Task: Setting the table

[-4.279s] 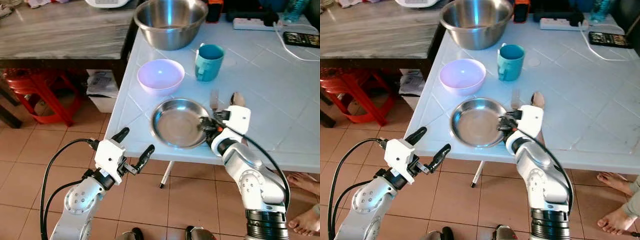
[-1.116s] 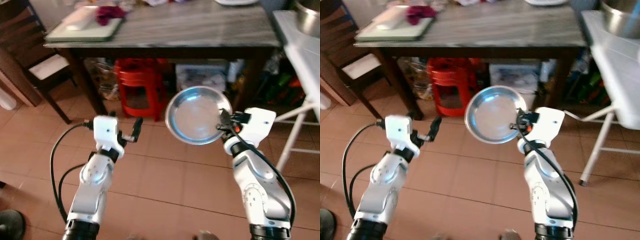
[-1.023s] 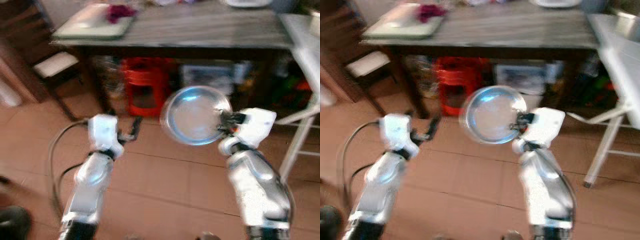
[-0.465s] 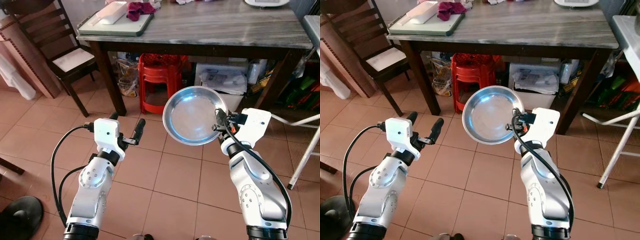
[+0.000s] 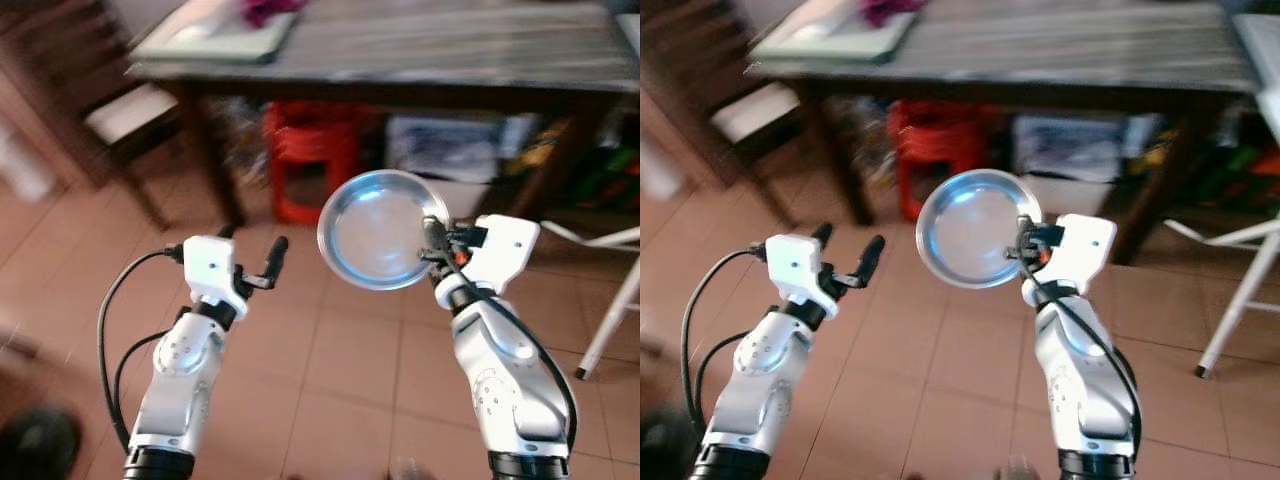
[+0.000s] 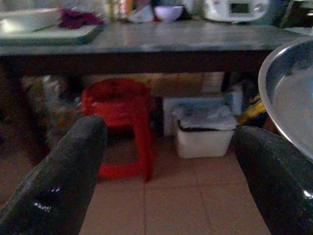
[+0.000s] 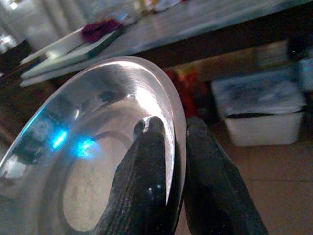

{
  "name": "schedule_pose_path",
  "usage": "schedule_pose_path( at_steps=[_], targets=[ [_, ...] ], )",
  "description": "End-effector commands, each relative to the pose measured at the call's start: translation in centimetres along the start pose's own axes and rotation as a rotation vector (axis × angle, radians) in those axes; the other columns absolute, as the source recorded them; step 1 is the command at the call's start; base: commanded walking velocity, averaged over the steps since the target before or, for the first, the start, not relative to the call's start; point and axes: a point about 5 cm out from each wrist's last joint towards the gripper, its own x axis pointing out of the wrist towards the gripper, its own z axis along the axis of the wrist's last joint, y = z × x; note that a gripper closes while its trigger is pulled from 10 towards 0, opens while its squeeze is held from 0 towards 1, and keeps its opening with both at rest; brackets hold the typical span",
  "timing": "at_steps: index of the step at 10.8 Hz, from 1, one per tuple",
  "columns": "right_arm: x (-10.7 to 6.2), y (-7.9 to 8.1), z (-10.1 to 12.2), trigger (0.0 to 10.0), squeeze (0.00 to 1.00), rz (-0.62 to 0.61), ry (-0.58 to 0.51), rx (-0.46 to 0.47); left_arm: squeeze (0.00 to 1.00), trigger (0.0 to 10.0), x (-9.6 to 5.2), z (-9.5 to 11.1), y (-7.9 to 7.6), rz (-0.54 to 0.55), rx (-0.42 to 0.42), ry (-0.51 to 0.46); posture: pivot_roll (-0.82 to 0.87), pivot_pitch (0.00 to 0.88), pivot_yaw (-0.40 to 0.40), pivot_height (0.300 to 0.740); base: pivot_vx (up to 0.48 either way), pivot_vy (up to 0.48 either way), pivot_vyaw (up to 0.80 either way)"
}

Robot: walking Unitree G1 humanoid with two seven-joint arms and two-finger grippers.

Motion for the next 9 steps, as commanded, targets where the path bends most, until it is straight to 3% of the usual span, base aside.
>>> schedule_pose_path(
  at_steps=[1,9],
  targets=[
    [-0.12,-0.32,0.28,10.0,0.00,-0.013,-0.016,-0.007,0.00,10.0,-0.02,0.03,-0.27,-0.009,0.000,0.001,-0.12,0.140,0.098,0.740,0.371,0.000,-0.40],
    [-0.06,-0.31,0.24,10.0,0.00,-0.015,-0.020,-0.007,0.00,10.0,0.12,-0.19,-0.95,-0.030,-0.013,0.006,-0.13,0.133,0.101,0.740,0.370,0.000,0.00]
  ],
)
